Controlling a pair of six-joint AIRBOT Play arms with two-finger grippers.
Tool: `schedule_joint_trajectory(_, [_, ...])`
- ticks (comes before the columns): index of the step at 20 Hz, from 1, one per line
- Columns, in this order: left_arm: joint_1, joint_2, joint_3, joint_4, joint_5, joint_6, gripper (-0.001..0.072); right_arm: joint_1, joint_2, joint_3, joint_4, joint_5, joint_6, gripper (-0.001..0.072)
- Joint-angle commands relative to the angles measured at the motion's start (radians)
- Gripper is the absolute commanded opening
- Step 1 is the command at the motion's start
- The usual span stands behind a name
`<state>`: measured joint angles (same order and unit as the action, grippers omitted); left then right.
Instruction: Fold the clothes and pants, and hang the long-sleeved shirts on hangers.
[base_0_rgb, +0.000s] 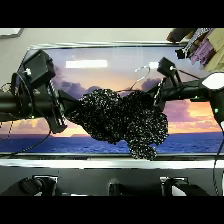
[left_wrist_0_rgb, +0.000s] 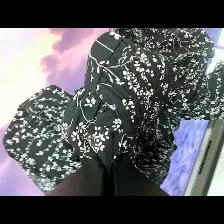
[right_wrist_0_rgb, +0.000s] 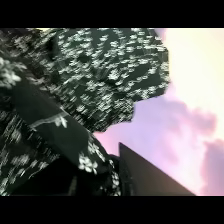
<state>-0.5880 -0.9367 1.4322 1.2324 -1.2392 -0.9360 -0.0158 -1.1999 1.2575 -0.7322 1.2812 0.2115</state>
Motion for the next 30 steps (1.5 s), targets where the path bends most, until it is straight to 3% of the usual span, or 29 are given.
schedule_joint_trajectory(1, [0.000,0.000,0.001,-0.002,-0.001,-0.004,0.0018,0.002,-0.001,0.000,-0.019,0.092,0.009,0.0027])
schedule_joint_trajectory(5, [0.000,-0.001,0.001,-0.002,0.002,-0.008,0.0031,0.000,0.052,0.000,-0.090,0.130,0.025,0.0025])
schedule_joint_trajectory(9, [0.000,-0.004,0.001,-0.001,0.005,-0.037,0.0353,0.000,0.191,0.000,-0.231,0.140,0.183,0.0024])
schedule_joint_trajectory(13, [0.000,-0.004,0.001,0.045,0.075,-0.182,0.0539,0.000,0.355,0.000,-0.413,0.156,0.381,0.0024])
schedule_joint_trajectory(16, [0.000,-0.003,0.001,0.143,0.164,-0.399,0.0549,0.000,0.469,0.000,-0.562,0.153,0.528,0.0023])
schedule_joint_trajectory(19, [0.000,-0.004,0.001,0.248,0.235,-0.671,0.0550,0.001,0.559,0.000,-0.720,0.145,0.692,0.0023])
schedule_joint_trajectory(21, [0.000,-0.004,0.001,0.264,0.267,-0.777,0.0549,0.000,0.607,0.000,-0.767,0.153,0.791,0.0024])
schedule_joint_trajectory(24, [0.000,-0.004,0.001,0.261,0.280,-0.798,0.0548,0.001,0.656,0.000,-0.774,0.180,0.904,0.0024])
schedule_joint_trajectory(28, [0.000,-0.004,0.001,0.260,0.280,-0.798,0.0548,0.001,0.669,0.000,-0.989,0.235,1.247,0.0024])
schedule_joint_trajectory(30, [0.000,-0.004,0.001,0.260,0.280,-0.798,0.0548,0.001,0.669,0.010,-1.082,0.238,1.365,0.0023])
